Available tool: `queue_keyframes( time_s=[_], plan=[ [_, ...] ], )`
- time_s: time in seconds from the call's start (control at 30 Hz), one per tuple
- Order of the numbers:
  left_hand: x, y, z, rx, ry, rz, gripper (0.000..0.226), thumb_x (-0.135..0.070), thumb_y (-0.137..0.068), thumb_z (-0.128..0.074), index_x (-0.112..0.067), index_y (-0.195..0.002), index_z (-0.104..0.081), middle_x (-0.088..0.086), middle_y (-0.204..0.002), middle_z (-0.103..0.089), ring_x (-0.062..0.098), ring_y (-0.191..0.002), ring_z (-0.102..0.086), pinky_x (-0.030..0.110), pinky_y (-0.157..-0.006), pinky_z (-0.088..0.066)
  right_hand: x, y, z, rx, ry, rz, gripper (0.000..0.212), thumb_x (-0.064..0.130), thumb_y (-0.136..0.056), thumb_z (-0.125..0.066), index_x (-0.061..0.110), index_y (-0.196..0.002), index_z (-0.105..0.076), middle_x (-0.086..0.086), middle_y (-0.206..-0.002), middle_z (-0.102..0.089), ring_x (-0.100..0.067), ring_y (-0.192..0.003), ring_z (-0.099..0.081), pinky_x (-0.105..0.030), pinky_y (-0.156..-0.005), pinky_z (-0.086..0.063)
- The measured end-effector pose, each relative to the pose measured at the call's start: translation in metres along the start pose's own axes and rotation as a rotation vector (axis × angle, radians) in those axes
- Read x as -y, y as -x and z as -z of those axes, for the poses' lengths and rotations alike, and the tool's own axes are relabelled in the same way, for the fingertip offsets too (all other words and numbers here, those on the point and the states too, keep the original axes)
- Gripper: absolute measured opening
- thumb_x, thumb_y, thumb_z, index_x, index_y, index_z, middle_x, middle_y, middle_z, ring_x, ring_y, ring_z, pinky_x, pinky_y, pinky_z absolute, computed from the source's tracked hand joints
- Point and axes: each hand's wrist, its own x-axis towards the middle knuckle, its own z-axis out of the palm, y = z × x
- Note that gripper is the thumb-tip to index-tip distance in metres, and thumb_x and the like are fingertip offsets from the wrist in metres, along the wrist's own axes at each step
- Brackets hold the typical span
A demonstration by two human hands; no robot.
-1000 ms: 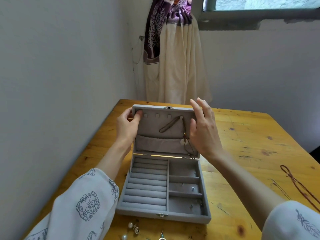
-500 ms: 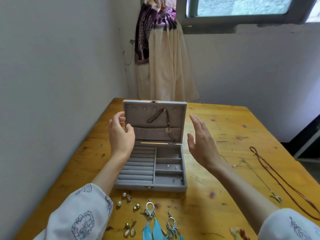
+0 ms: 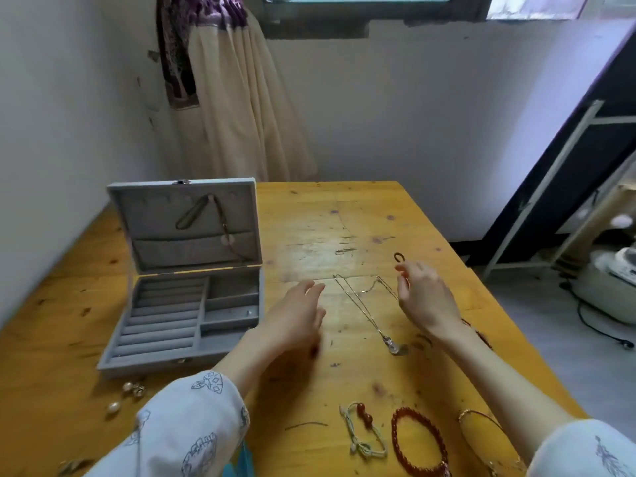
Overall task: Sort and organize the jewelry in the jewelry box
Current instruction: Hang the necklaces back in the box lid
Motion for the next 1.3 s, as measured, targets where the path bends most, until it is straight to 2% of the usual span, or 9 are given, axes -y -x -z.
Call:
queue_keyframes(
  time_s=[0.17, 0.23, 0.37, 0.53, 0.67, 0.83, 1.07, 1.2, 1.3],
  plan=[
    [-0.002, -0.022, -0.018, 0.359, -0.288, 0.112, 0.071, -0.053, -0.095, -0.021, -0.02, -0.145, 0.018, 0.006, -0.151, 0.029, 0.025, -0.139, 0.025, 0.045, -0.116, 0.009, -0.039, -0.022, -0.005, 0.095, 0.096, -0.278, 0.04, 0.032, -0.093, -0.048, 0.006, -0.122, -0.053, -0.017, -0.128, -0.047, -0.034, -0.122, -0.039, -0.045, -0.099, -0.034],
    [0.0, -0.023, -0.016, 0.399, -0.305, 0.106, 0.072, -0.054, -0.095, -0.019, -0.021, -0.143, 0.021, 0.005, -0.149, 0.033, 0.025, -0.138, 0.028, 0.045, -0.116, 0.01, -0.043, -0.028, -0.011, 0.133, 0.118, -0.316, 0.04, 0.036, -0.09, -0.053, 0.004, -0.115, -0.056, -0.018, -0.126, -0.047, -0.035, -0.122, -0.038, -0.045, -0.099, -0.035],
    [-0.004, -0.024, -0.014, 0.424, -0.314, 0.114, 0.072, -0.052, -0.095, -0.021, -0.02, -0.143, 0.023, 0.006, -0.148, 0.033, 0.025, -0.138, 0.027, 0.046, -0.116, 0.009, -0.042, -0.035, -0.018, 0.126, 0.159, -0.311, 0.022, 0.016, -0.093, -0.047, 0.0, -0.104, -0.058, -0.019, -0.119, -0.049, -0.037, -0.115, -0.043, -0.045, -0.095, -0.038],
    [-0.007, -0.022, -0.011, 0.426, -0.295, 0.116, 0.073, -0.05, -0.096, -0.025, -0.02, -0.144, 0.021, 0.006, -0.149, 0.031, 0.026, -0.139, 0.024, 0.045, -0.116, 0.008, -0.036, -0.034, -0.016, 0.218, 0.273, -0.294, 0.03, 0.01, -0.092, -0.041, -0.003, -0.118, -0.048, -0.021, -0.125, -0.044, -0.037, -0.118, -0.04, -0.044, -0.096, -0.036],
    [-0.006, -0.021, 0.0, 0.409, -0.231, 0.094, 0.07, -0.044, -0.097, -0.033, -0.019, -0.147, 0.009, 0.007, -0.154, 0.02, 0.026, -0.142, 0.015, 0.044, -0.117, 0.001, -0.031, -0.032, 0.0, 0.14, 0.068, -0.29, 0.037, 0.014, -0.095, -0.04, -0.006, -0.125, -0.034, -0.024, -0.117, -0.054, -0.041, -0.109, -0.051, -0.041, -0.082, -0.041],
    [-0.021, -0.008, 0.028, 0.135, 0.121, 0.036, 0.047, -0.027, -0.098, -0.04, -0.013, -0.141, -0.031, 0.005, -0.147, -0.035, 0.02, -0.134, -0.035, 0.029, -0.107, -0.028, -0.009, -0.032, 0.037, -0.104, -0.274, -0.181, 0.016, 0.021, -0.097, -0.034, 0.008, -0.1, -0.042, -0.017, -0.09, -0.06, -0.036, -0.085, -0.058, -0.041, -0.069, -0.046],
    [-0.041, 0.012, 0.087, -0.348, 0.433, -0.181, 0.064, -0.019, -0.092, -0.053, -0.019, -0.145, -0.018, 0.003, -0.152, -0.025, 0.017, -0.137, -0.028, 0.037, -0.112, -0.029, 0.085, -0.013, 0.091, -0.119, -0.393, 0.278, 0.014, 0.017, -0.093, -0.05, 0.005, -0.095, -0.058, -0.004, -0.074, -0.059, -0.021, -0.07, -0.057, -0.036, -0.071, -0.048],
    [-0.042, 0.031, 0.122, -0.343, 0.638, -0.252, 0.07, -0.023, -0.088, -0.058, -0.021, -0.145, -0.018, 0.004, -0.15, -0.03, 0.014, -0.135, -0.033, 0.03, -0.107, -0.034, 0.136, -0.002, 0.109, -0.069, -0.566, 0.396, 0.009, 0.012, -0.092, -0.052, 0.005, -0.091, -0.058, 0.005, -0.063, -0.051, -0.006, -0.055, -0.047, -0.025, -0.058, -0.042],
    [-0.035, 0.054, 0.137, -0.246, 0.836, -0.27, 0.048, -0.02, -0.091, -0.054, -0.019, -0.136, -0.036, 0.001, -0.123, -0.057, -0.001, -0.106, -0.056, 0.012, -0.087, -0.045, 0.166, 0.007, 0.121, 0.039, -0.801, 0.404, 0.012, 0.009, -0.093, -0.05, 0.011, -0.083, -0.054, 0.003, -0.06, -0.048, -0.001, -0.046, -0.045, -0.019, -0.049, -0.039]
  ],
)
